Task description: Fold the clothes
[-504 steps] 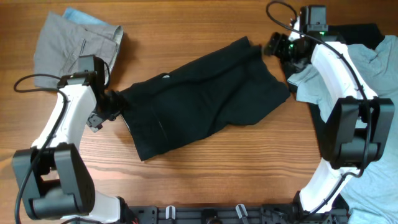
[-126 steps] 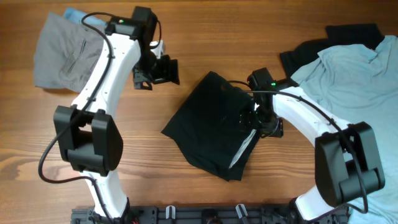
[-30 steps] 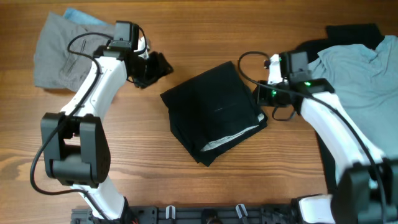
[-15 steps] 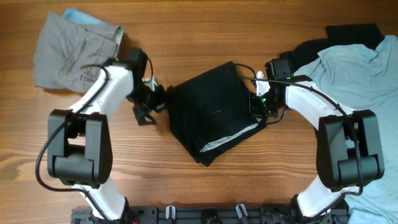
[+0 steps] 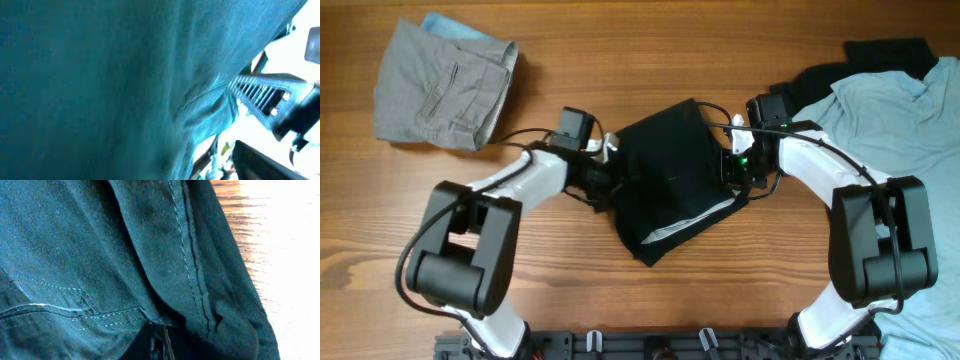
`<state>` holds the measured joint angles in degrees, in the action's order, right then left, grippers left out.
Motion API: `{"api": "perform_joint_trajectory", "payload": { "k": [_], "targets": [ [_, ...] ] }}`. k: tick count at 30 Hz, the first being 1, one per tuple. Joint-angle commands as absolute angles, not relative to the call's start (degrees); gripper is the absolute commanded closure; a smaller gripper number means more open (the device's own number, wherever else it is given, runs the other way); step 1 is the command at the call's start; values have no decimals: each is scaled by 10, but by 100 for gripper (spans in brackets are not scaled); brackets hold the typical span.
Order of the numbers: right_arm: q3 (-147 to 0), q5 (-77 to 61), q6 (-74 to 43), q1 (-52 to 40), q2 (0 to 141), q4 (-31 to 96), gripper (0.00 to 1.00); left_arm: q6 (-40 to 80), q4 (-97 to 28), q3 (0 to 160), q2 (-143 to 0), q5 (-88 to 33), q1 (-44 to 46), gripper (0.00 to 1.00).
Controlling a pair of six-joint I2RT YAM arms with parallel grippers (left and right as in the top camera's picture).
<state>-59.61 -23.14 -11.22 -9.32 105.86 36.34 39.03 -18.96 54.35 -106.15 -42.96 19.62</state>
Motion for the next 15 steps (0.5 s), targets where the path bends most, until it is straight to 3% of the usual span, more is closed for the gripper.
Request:
{"api": "perform_joint_trajectory", "payload": {
  "k": [1, 4, 6, 7, 9, 15],
  "targets": [
    [-591, -239, -107, -98, 1084, 368, 90, 446, -121, 521, -1088, -330, 226, 27],
    [-591, -239, -107, -98, 1084, 371, 91, 446, -93, 521, -1088, -309, 237, 58],
    [-591, -239, -107, -98, 1084, 375, 92, 444, -95, 521, -1088, -297, 242, 72],
    [-591, -238, -106, -98, 1084, 377, 92, 437, -96, 521, -1088, -297, 243, 84],
    [-592, -238, -106, -98, 1080, 384, 94, 418, -100, 521, -1087, -301, 243, 96],
    [-602, -239, -72, -98, 1019, 449, 94, 358, -122, 535, -1080, -385, 203, 96]
  ]
}}
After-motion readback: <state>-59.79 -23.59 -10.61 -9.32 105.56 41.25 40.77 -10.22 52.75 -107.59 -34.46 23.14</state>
